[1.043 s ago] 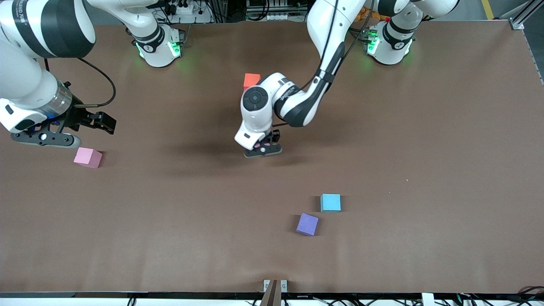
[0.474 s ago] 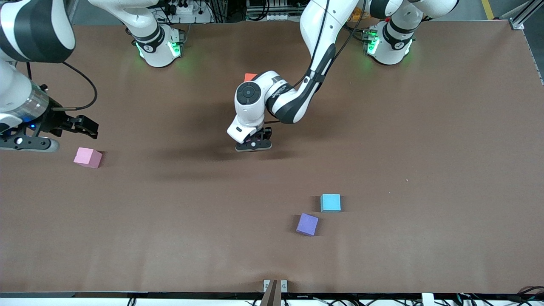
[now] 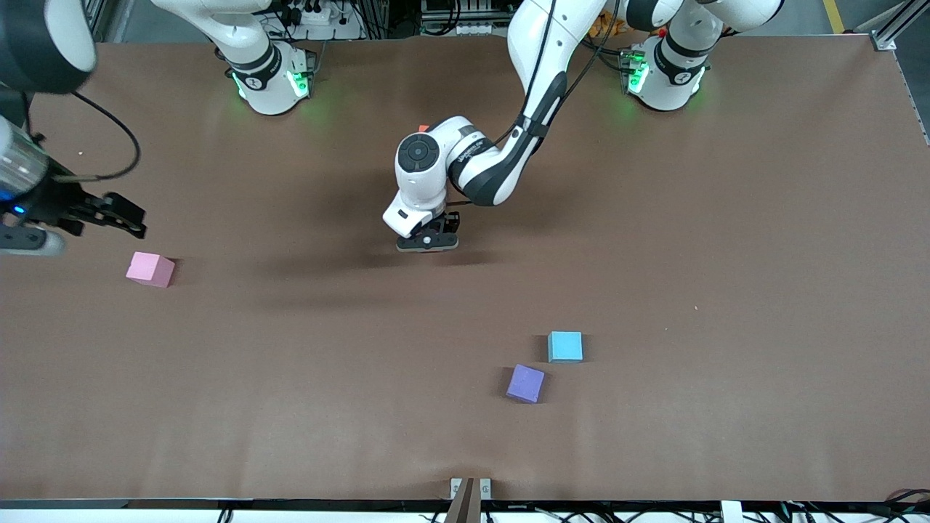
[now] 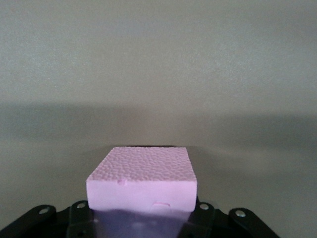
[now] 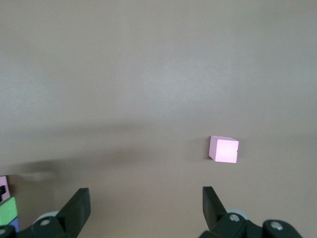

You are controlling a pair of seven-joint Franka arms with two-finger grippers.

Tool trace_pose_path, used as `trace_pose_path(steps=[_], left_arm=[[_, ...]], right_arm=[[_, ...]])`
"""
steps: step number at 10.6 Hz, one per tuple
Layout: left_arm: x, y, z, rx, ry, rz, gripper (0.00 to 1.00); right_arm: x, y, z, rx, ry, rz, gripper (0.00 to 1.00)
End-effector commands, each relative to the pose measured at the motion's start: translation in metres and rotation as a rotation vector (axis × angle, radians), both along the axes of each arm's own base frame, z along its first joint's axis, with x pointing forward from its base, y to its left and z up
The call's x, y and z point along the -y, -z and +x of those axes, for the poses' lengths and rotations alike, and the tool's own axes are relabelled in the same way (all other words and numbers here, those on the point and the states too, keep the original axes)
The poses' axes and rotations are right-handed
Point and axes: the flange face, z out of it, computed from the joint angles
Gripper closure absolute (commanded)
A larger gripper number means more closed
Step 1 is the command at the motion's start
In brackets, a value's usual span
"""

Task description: Arrange blocks into number 1

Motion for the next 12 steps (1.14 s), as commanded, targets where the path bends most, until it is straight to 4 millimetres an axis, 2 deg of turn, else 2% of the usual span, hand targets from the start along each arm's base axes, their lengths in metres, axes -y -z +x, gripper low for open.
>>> trace_pose_path(steps=[1,2,3,4,5,7,9,10,12], left_arm=[[0.003,0.0,0.001,0.022,0.022,0.002,1.0],[0.004,0.0,0.0,0.021,0.023,0.001,1.0],[0.005,0.0,-0.002,0.02,0.023,0.002,0.8],[0.01,0.001,-0.012,0.018,0.01,0.003,0.35],[0.013,0.002,-0.017,0.019,0.006,0.008,0.0],[0.014,0.0,-0.019,0.047,0.038,0.026,0.0],[0.009,-0.012,-0.009,0.078,0.041,0.039,0.0],[0.002,-0.027,0.005,0.096,0.022,0.037,0.0],[-0.028,-0.059,0.043,0.128,-0.035,0.072,0.0]], right_arm=[[0.01,-0.026,0.0,0.0,-0.003,0.021,0.0],[0.011,-0.025,0.001,-0.001,-0.003,0.021,0.0],[0.01,-0.024,0.001,-0.001,-0.003,0.023,0.0],[0.009,-0.022,0.002,-0.007,0.0,0.04,0.0],[0.008,-0.021,0.002,-0.01,0.001,0.055,0.0],[0.005,-0.018,0.002,-0.018,-0.005,0.063,0.0],[0.004,-0.016,0.004,-0.015,-0.003,0.066,0.0],[0.002,-0.016,0.004,-0.012,-0.005,0.067,0.0],[-0.001,-0.016,0.004,-0.012,-0.005,0.067,0.0]])
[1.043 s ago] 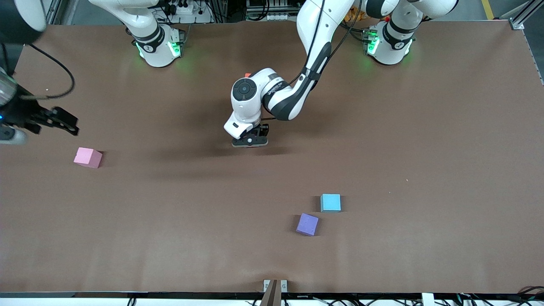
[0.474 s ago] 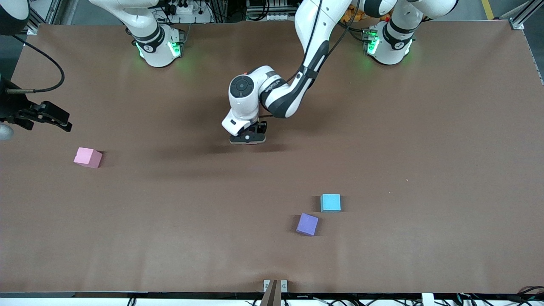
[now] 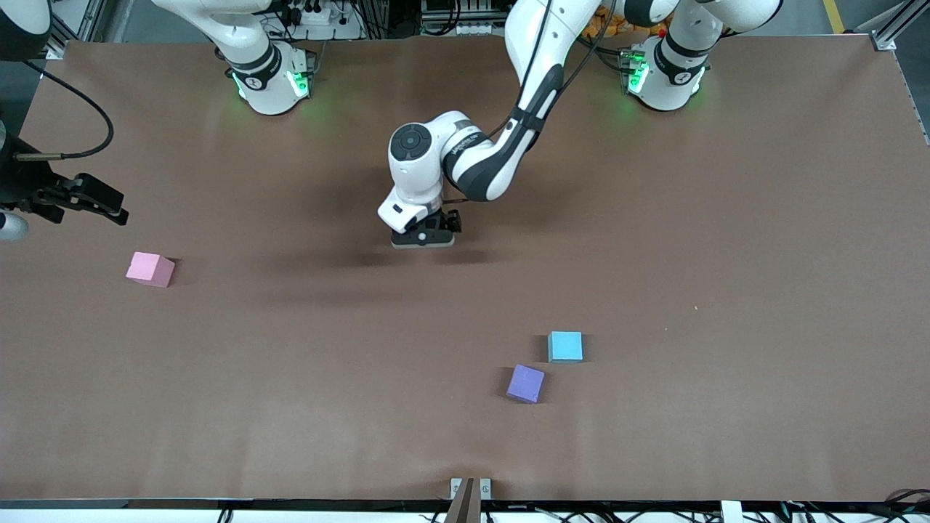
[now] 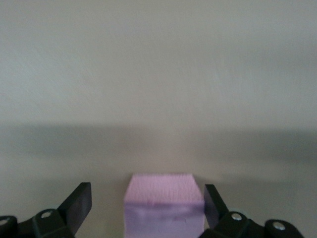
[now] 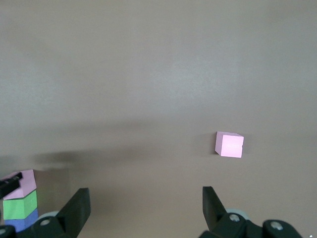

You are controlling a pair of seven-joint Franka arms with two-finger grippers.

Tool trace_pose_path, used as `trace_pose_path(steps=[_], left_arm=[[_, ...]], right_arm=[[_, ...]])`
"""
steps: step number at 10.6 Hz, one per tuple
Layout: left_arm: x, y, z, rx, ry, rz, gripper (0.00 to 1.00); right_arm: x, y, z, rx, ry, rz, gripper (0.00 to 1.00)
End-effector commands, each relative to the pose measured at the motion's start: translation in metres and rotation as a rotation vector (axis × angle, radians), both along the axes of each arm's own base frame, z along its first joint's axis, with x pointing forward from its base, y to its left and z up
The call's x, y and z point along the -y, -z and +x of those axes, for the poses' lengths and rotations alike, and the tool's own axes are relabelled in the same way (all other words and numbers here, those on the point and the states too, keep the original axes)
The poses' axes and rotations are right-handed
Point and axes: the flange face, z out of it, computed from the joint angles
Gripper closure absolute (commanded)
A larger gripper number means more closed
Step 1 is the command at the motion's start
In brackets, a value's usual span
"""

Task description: Arrange blocks into number 1

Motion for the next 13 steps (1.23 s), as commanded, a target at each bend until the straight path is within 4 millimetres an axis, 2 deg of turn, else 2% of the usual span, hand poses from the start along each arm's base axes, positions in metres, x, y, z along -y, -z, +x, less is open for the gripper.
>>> trace_pose_path(steps=[1,2,4,5,7,8,11,13], left_arm=[[-0.04,-0.046,0.044,0.042,-0.073,0.046,0.0],[-0.066,-0.066,0.071,0.048,-0.109,0.053,0.0],[-0.135,-0.119,0.13,0.046,-0.163,0.026,0.0],[-0.17,-0.138,0.15,0.034,-0.179,0.025,0.0],[-0.261,-0.177,0.193,-0.003,-0.178,0.036,0.0],[-0.309,-0.198,0.207,-0.027,-0.188,0.034,0.0],[-0.424,-0.229,0.221,-0.139,-0.252,0.052,0.0],[-0.471,-0.242,0.215,-0.185,-0.158,-0.007,0.0]], right_arm=[[-0.001,-0.002,0.002,0.002,-0.005,0.019,0.0],[-0.001,-0.002,0.002,0.002,-0.005,0.019,0.0],[-0.001,-0.001,0.003,0.002,-0.005,0.019,0.0],[-0.001,-0.001,0.003,0.002,-0.004,0.019,0.0],[-0.001,-0.001,0.003,0.002,-0.001,0.034,0.0],[-0.001,-0.001,0.003,0.002,0.001,0.036,0.0],[-0.005,-0.001,0.004,0.003,-0.004,0.057,0.0],[-0.003,-0.001,0.004,0.002,-0.007,0.057,0.0]])
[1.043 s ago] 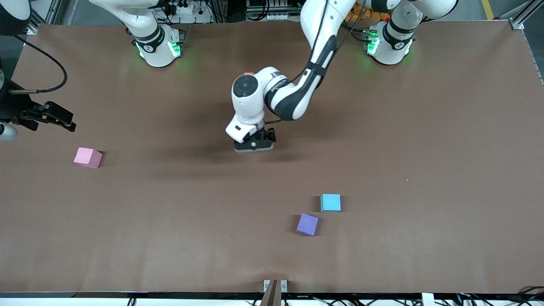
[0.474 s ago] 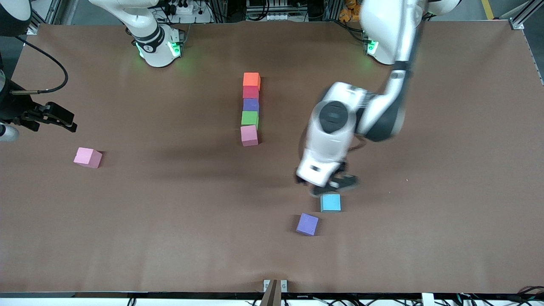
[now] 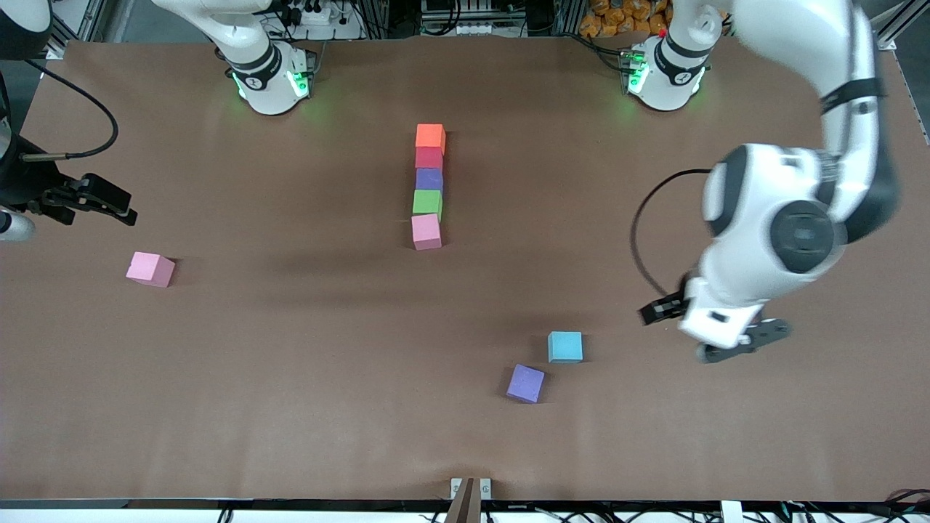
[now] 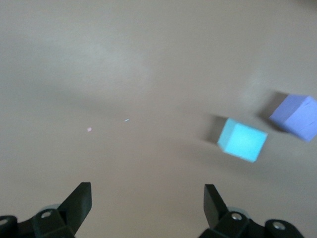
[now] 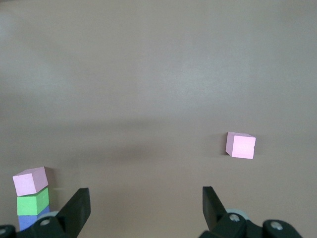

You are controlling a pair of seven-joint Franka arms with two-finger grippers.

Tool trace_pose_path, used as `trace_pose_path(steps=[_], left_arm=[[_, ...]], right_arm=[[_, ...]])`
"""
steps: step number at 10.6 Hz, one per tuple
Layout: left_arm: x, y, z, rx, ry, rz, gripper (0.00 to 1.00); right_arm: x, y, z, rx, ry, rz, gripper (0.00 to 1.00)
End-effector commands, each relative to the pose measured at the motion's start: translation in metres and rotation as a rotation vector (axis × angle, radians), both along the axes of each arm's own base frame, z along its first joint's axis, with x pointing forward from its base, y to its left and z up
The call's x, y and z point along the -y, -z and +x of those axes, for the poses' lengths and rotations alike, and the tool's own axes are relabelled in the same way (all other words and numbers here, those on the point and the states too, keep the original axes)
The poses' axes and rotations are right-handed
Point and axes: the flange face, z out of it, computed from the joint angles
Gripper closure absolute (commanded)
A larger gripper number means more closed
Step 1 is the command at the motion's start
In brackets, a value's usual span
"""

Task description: Arrange blocks into number 1

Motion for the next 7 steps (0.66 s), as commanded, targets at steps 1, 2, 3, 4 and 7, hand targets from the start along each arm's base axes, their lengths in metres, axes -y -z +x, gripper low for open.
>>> trace_pose_path(steps=[1,2,3,4,7], left_arm=[[-0.032,-0.028,-0.023,-0.011,0.093,-0.031,0.0],[-0.032,-0.041,-0.037,-0.001,0.176,0.015,0.0],[-0.043,-0.063,-0.042,0.03,0.212,0.011,0.0],[-0.038,-0.076,-0.047,0.049,0.257,-0.006,0.0],[-0.031,-0.135,-0.08,0.122,0.337,0.001,0.0]], right_arm=[[0.004,-0.002,0.002,0.003,-0.003,0.018,0.0],[0.004,-0.002,0.002,0.003,-0.003,0.018,0.0],[0.005,-0.002,0.002,0.003,-0.002,0.018,0.0],[0.005,-0.002,0.002,0.003,0.0,0.019,0.0],[0.002,-0.001,0.004,0.013,-0.004,0.018,0.0]])
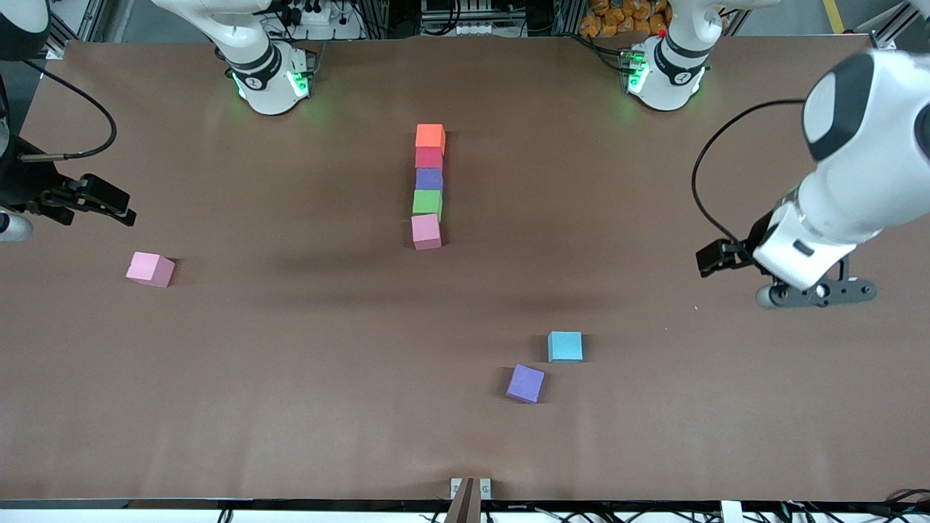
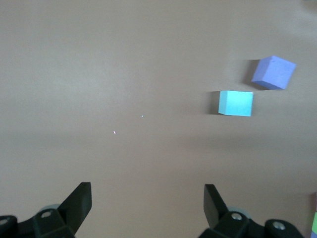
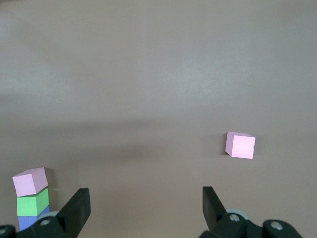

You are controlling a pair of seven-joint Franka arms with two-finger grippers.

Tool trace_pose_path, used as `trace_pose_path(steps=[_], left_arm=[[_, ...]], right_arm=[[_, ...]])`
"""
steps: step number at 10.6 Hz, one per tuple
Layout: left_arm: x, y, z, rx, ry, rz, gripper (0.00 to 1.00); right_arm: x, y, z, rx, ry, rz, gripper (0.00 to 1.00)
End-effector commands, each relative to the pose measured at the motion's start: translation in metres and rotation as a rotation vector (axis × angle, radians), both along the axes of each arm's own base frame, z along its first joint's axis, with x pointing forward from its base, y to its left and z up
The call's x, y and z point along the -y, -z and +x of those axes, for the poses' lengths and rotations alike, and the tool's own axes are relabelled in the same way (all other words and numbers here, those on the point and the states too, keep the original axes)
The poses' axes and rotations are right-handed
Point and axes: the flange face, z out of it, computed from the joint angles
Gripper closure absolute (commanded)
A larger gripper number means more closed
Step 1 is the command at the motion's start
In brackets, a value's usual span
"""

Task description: Arrange blocks into number 1

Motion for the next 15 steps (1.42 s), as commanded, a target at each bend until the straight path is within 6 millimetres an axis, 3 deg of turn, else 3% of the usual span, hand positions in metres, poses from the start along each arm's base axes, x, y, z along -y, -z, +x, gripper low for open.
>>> trace_pose_path(steps=[1,3,7,15], left_arm=[[-0.006,-0.045,-0.041,0.045,0.101,0.031,0.0],[-0.014,-0.067,-0.063,0.008,0.125,0.049,0.0],[-0.017,-0.088,-0.097,-0.08,0.128,0.074,0.0],[-0.02,-0.09,-0.097,-0.083,0.173,0.105,0.0]], right_arm=[[-0.004,-0.003,0.002,0.016,-0.012,0.015,0.0],[-0.006,0.001,-0.003,0.007,-0.012,0.013,0.0],[0.005,-0.002,-0.014,0.024,-0.004,0.011,0.0],[0.01,0.008,-0.022,0.024,0.006,0.018,0.0]])
